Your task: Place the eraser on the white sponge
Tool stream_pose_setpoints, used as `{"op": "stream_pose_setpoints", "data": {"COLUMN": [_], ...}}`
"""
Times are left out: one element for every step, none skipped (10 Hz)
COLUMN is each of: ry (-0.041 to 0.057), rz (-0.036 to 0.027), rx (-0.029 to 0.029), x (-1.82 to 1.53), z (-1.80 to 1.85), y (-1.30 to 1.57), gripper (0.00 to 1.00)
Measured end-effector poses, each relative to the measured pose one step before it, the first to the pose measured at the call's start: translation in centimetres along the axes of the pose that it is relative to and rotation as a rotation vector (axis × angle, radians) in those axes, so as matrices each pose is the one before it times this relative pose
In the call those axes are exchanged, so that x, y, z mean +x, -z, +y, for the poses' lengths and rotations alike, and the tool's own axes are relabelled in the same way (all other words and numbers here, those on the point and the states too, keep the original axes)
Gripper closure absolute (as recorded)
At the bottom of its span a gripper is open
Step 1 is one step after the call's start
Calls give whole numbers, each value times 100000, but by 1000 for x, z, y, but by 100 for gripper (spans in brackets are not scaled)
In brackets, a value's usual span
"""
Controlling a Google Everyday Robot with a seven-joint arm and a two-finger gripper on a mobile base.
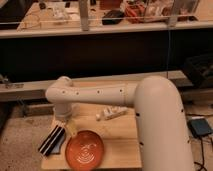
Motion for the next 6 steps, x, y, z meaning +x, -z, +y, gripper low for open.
{"op": "stream_pose_setpoints", "data": {"ry": [105, 286, -271, 91, 245, 95], "rz": [0, -22, 8, -34, 2, -16], "rx": [-20, -28, 30, -25, -40, 4], "x": [-35, -140, 165, -48, -116, -32], "z": [-16, -64, 66, -20, -53, -19], "y": [-2, -11, 38, -21, -19, -2], "gripper": [20, 20, 20, 20, 20, 20]}}
